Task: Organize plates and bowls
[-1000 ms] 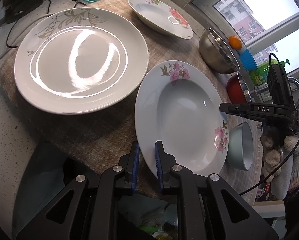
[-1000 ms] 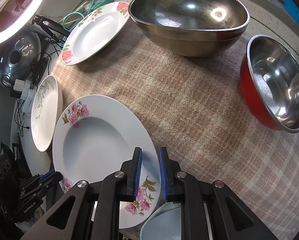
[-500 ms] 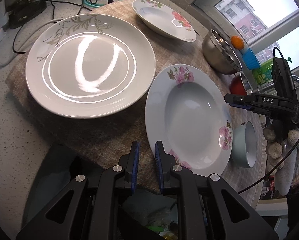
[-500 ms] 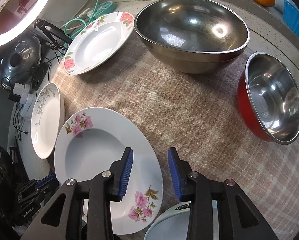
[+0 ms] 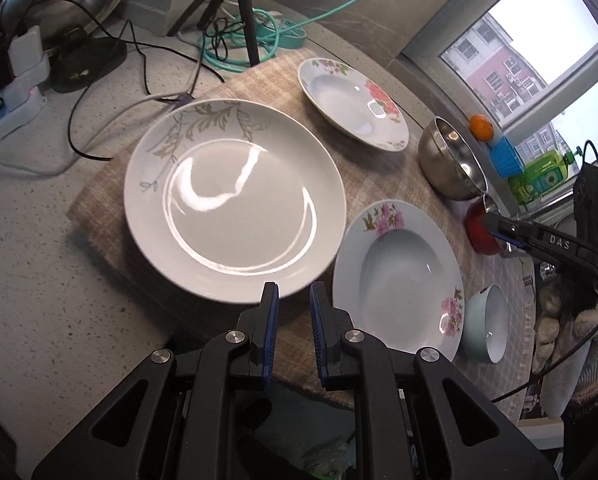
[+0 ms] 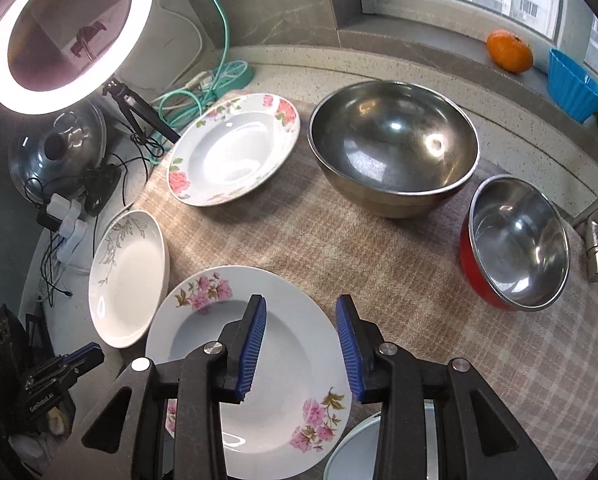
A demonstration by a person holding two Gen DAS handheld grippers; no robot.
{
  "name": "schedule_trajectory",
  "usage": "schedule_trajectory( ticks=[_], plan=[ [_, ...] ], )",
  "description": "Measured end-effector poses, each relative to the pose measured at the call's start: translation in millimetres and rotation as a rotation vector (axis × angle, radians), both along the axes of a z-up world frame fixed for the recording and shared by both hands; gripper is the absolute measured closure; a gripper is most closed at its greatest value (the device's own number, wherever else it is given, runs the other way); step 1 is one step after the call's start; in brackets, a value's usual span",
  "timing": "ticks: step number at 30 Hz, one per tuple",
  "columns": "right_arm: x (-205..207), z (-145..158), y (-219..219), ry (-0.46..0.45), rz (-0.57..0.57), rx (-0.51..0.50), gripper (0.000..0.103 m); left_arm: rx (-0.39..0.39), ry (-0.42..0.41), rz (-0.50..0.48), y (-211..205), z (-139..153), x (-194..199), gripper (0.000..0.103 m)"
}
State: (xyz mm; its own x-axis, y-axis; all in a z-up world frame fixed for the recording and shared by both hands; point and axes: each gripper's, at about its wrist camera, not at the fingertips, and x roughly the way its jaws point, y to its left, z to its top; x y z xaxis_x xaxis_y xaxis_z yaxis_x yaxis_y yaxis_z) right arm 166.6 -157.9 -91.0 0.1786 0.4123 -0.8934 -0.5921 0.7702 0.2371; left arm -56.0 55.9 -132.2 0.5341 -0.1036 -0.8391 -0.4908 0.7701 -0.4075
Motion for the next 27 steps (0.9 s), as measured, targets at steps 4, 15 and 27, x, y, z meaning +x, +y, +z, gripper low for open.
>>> schedule_trajectory(
  ticks=[4,15,27],
  plan=[
    [-16,16,10,-0.034,0.011,0.064,0.067,0.014,-0.002,0.024,24,4,-3,0.089],
    [-38,6,72,0.036,-0.001,0.08,0.06,0.03,0.029,0.093,91,-2,-16,0.089],
    [-32,-40,122,0.151,-0.008,0.056,0.068,-0.002,0.059,0.074,126,-21,-6,0.08]
  ],
)
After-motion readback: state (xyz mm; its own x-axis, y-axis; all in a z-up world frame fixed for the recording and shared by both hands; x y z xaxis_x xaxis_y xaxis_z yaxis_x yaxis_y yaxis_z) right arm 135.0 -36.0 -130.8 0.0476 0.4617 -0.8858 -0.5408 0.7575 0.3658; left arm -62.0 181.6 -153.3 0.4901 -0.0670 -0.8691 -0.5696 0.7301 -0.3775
